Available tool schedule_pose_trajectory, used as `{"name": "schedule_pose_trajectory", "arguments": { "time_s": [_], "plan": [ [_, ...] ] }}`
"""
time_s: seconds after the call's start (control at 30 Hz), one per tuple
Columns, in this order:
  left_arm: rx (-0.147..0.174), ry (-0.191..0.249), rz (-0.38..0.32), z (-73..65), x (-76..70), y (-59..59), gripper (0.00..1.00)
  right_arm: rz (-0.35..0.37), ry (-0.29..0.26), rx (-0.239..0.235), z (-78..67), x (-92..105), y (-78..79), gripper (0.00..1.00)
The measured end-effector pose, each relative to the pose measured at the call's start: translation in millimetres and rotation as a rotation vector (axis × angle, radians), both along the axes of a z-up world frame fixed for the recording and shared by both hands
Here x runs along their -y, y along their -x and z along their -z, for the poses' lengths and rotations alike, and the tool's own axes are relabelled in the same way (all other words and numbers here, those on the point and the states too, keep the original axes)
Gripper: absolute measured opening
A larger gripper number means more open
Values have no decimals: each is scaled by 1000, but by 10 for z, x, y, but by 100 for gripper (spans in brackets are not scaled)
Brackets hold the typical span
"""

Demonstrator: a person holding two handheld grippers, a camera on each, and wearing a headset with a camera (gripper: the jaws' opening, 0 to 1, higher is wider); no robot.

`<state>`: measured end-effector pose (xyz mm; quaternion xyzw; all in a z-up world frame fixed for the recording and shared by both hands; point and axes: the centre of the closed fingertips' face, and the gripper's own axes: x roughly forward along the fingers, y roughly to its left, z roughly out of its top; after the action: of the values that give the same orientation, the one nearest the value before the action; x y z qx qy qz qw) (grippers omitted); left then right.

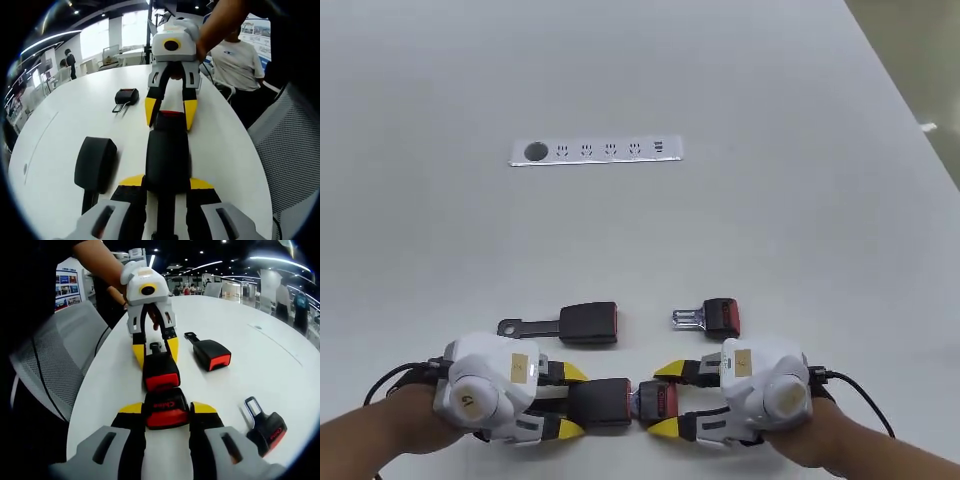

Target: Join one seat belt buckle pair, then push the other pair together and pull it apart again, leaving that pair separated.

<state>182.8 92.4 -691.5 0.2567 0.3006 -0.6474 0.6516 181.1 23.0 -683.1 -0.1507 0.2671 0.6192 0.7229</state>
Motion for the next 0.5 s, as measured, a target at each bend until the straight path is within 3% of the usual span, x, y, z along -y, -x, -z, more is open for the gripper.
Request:
{"name": "schedule_pose_trajectory", "arguments": {
  "time_s": [0.27,0.5],
  "plan": [
    [4,-19,2,2,5,5,30,-19,19,6,10,-4,4,31],
    [14,-74,13,-11,29,15,31,-41,83,32,17,-20,8,32]
  ]
}}
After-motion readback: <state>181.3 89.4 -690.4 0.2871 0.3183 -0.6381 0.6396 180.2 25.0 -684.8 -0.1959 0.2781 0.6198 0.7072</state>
